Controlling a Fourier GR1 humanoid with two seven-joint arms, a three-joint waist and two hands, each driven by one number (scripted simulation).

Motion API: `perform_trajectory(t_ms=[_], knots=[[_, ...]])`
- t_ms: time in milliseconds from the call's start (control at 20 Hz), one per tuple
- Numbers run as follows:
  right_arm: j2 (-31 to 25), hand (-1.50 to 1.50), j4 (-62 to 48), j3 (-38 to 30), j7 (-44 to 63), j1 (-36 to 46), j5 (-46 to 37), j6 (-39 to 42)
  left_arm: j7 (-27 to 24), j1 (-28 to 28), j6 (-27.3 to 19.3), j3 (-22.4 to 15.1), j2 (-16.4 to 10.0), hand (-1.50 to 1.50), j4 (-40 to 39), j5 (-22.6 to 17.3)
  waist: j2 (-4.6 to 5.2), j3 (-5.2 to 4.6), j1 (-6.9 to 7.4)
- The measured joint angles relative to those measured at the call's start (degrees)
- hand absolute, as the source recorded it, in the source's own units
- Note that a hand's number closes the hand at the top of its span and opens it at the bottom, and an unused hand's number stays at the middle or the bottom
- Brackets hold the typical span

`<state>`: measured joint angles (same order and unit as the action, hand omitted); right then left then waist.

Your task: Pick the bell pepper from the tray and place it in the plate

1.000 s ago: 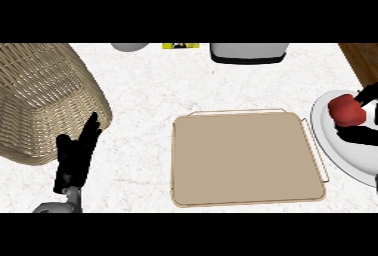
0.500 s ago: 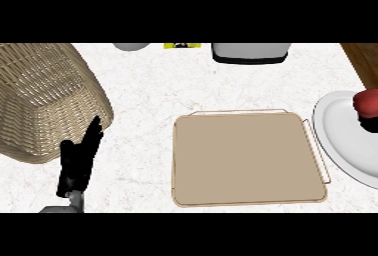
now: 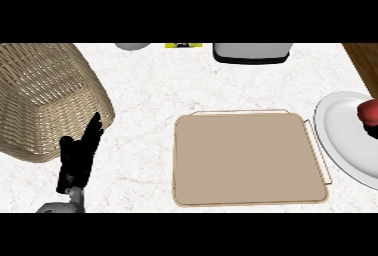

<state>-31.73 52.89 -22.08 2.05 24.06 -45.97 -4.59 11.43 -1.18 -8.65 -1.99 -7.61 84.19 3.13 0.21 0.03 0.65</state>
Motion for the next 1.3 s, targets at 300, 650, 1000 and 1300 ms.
perform_trajectory(t_ms=[300,650,1000,1300], knots=[[-3.62,-1.5,-14.59,-0.17,-5.58,2.74,0.78,5.95,1.09,-0.82,-0.34,-0.4,0.57,0.0,0.57,0.52,0.19,0.07,0.6],[-5.96,-1.5,-22.6,-1.53,-18.2,4.92,3.93,9.43,1.92,-0.88,0.15,0.12,0.24,0.0,0.95,0.63,0.05,0.09,0.13],[-5.34,-1.5,-22.9,-13.24,-27.75,6.71,18.38,14.28,0.84,0.64,-0.03,0.44,0.58,0.0,0.64,0.55,-0.3,0.08,-0.85],[-8.58,-1.5,-27.5,-19.46,-32.85,5.19,26.49,21.6,2.13,-0.13,0.07,0.55,0.59,0.0,1.31,0.69,-0.1,0.06,-0.45]])
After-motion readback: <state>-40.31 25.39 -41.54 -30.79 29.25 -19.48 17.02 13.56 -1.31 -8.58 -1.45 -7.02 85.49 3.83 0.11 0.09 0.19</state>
